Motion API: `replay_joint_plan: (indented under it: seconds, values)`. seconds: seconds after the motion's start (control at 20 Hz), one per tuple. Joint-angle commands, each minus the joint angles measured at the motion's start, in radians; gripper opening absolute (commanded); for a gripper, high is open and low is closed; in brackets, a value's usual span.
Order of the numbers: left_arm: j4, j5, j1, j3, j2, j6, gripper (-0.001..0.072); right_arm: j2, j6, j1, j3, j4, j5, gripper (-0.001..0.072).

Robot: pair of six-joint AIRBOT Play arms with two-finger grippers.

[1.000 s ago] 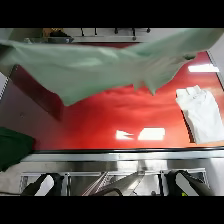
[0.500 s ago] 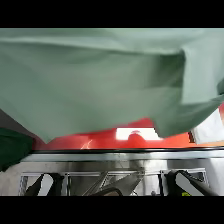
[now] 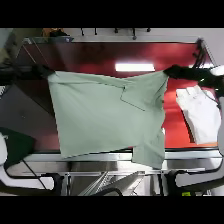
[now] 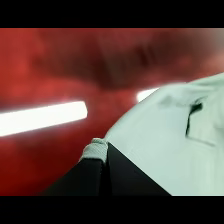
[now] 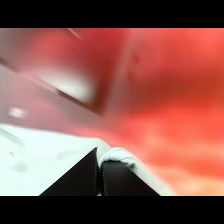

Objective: Fold the shirts.

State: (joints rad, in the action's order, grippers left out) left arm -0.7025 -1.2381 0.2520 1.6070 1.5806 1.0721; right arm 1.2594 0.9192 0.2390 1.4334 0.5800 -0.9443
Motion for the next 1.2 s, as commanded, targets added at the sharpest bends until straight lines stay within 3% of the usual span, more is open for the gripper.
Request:
replay_joint_plan:
  seconds: [0.0,0.1,0.4,0.55,0.7,0.95,1.15]
  values:
    - [-0.093,0.068,-0.046,0.106,0.307,0.041,0.0016,0.217,-0.097,-0.017,-0.028,-0.044,0.183,0.0019]
    - [-0.092,0.064,-0.046,0.231,0.41,0.079,0.0016,0.321,-0.131,-0.016,0.074,-0.135,0.204,0.0019]
    - [-0.094,0.013,-0.036,0.471,0.473,0.169,0.0016,0.387,-0.122,-0.011,0.346,-0.108,0.1,0.0019]
    - [-0.154,-0.033,-0.041,0.381,0.443,0.175,0.0016,0.356,-0.08,-0.008,0.346,0.082,-0.025,0.0019]
    - [-0.342,-0.042,-0.064,0.29,0.407,0.22,0.0016,0.35,0.01,-0.011,0.335,0.291,-0.107,0.0019]
    - [-0.405,0.017,-0.092,0.193,0.409,0.22,0.0016,0.357,0.009,-0.012,0.232,0.389,-0.015,0.0019]
    - [-0.404,0.04,-0.092,0.131,0.413,0.22,0.0019,0.39,0.009,-0.018,0.231,0.379,0.016,0.0019]
